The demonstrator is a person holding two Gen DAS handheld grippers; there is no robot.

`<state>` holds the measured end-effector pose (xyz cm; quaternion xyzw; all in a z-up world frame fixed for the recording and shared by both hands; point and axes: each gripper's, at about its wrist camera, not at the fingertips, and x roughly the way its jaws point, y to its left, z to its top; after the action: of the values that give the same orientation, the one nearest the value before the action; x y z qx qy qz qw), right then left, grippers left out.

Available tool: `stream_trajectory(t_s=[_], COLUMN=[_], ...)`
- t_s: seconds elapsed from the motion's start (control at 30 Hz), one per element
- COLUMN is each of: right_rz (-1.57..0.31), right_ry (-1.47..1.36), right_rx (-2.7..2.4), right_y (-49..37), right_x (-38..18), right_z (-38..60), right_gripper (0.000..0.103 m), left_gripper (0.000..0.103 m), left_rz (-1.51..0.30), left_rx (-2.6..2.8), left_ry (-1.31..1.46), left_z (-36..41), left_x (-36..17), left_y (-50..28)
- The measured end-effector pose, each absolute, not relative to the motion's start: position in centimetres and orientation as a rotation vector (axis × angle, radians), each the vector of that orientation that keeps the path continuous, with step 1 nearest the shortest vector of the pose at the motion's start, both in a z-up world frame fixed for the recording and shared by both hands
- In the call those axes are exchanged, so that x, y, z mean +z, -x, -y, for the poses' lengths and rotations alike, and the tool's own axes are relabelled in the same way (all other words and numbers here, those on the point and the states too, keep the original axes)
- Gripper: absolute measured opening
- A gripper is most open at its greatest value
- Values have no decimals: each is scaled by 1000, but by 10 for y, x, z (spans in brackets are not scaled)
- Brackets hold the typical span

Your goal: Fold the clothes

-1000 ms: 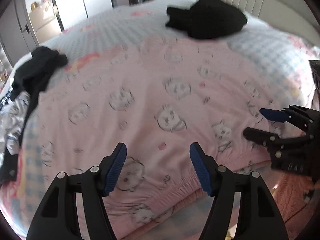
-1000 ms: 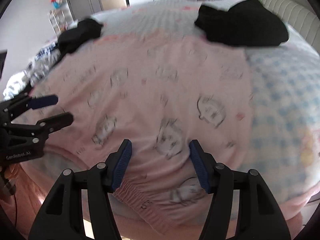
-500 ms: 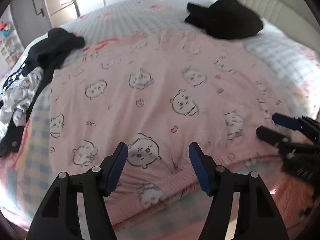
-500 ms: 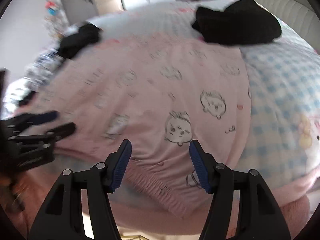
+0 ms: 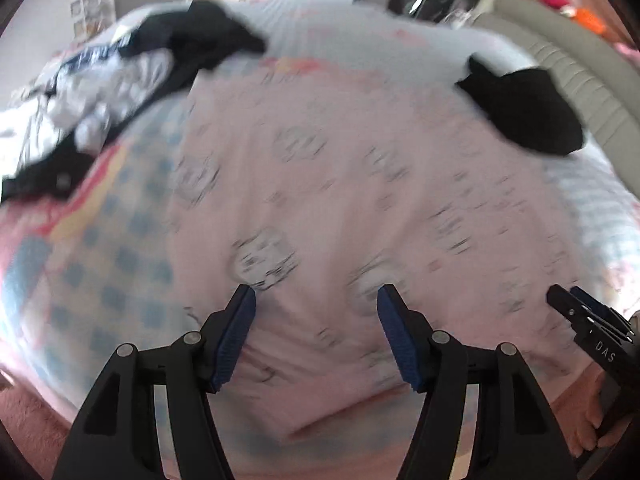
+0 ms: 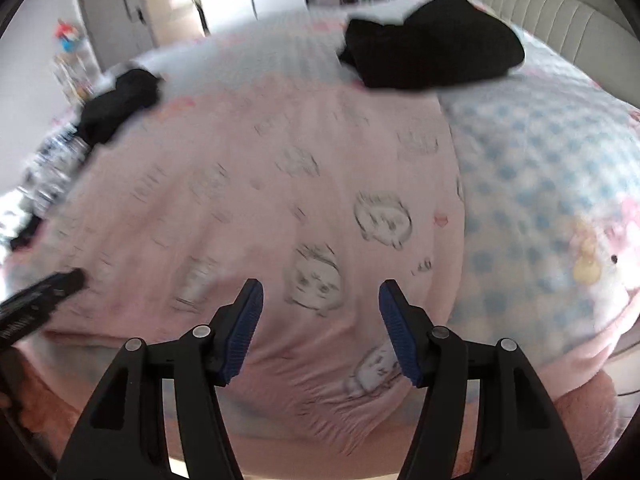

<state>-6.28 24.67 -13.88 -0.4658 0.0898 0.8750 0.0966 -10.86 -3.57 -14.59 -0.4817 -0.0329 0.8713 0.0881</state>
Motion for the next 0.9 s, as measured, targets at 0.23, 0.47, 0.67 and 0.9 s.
stream_trajectory(t_s=[0.23, 0.47, 0.67, 0.9], right_rz=[-235, -377, -376, -406], right_ry=[1388, 1200, 1368, 1325], right_rx=[2623, 2561, 2453, 2519], right_y=[32, -10, -6, -4], right_x=[-156, -127, -154, -140], right_z=[-241, -269, -288, -285], right_gripper=[62, 62, 61, 61], left_gripper=[62, 62, 61, 61], left_rz=[93, 275, 80, 167], left_rx=[2582, 2702, 2671, 2702], left_ry=[1449, 1361, 1540, 1352], left_z=[50, 93, 91, 91], left_x=[-157, -127, -152, -131], left_y=[82, 76, 69, 65])
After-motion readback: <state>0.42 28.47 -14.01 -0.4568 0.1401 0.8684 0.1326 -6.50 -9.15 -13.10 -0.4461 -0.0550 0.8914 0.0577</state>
